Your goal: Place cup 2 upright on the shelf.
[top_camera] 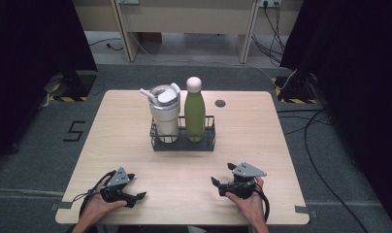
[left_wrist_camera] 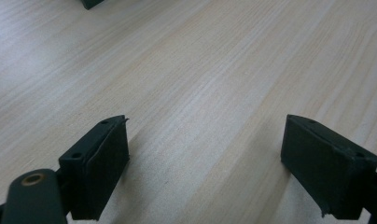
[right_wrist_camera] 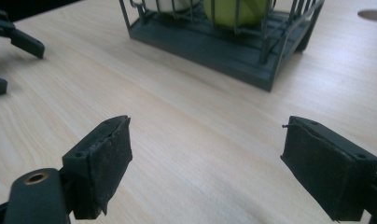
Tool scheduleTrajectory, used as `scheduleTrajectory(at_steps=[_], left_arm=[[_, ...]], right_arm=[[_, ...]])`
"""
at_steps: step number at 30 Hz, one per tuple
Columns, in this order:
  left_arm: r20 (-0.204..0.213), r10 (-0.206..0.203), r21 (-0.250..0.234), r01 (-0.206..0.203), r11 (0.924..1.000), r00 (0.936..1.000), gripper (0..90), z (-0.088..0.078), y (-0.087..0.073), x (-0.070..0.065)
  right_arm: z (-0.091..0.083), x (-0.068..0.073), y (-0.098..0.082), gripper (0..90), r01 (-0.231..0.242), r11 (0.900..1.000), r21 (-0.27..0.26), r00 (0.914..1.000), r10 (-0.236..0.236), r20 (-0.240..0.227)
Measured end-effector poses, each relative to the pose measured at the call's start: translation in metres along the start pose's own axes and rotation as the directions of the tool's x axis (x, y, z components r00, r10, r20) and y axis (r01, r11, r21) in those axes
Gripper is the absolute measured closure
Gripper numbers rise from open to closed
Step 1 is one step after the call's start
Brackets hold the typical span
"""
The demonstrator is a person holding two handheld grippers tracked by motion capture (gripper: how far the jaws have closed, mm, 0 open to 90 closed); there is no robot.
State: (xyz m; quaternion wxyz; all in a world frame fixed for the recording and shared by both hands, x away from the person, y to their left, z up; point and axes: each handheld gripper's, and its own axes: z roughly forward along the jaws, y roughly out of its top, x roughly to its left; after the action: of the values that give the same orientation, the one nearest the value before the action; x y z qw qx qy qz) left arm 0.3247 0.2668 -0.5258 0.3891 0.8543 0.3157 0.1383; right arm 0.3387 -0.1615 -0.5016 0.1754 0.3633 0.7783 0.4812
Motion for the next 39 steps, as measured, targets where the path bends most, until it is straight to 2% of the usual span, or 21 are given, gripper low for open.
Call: scheduleTrajectory(at_steps=[2,4,13,29,36,39], left_arm=[[0.001,-0.001,-0.001,0.001,1.0000,1.0000,14.5,0.000,0.000,0.000],[0.000,0.000,0.000,0.000,1.0000,1.0000,14.5,0.000,0.000,0.000],[0.000,0.000,0.000,0.000,1.0000,1.0000,14.5,0.000,0.000,0.000],[0.000,-0.001,0.000,0.001,1.0000,1.0000,14.5,0.000,0.000,0.000],[0.000,-0.001,0.000,0.001,1.0000,1.0000,14.5,0.000,0.000,0.000],[0.000,-0.001,0.000,0.001,1.0000,1.0000,14.5,0.000,0.000,0.000]], right_arm=[[-0.001,0.000,-0.001,15.7,0.010,1.000,0.021,0.9998,-0.010,0.016],[-0.002,0.000,-0.003,16.2,-0.004,1.000,0.013,1.0000,0.004,0.005],[-0.004,0.001,-0.013,15.4,-0.024,0.998,0.052,0.9997,0.024,-0.001],[-0.002,0.003,-0.018,15.3,-0.019,0.993,0.120,0.9997,0.017,0.016],[-0.001,0.004,-0.020,15.3,-0.027,0.986,0.165,0.9993,0.023,0.028],[0.001,0.004,-0.020,15.2,-0.030,0.976,0.217,0.9990,0.022,0.040]])
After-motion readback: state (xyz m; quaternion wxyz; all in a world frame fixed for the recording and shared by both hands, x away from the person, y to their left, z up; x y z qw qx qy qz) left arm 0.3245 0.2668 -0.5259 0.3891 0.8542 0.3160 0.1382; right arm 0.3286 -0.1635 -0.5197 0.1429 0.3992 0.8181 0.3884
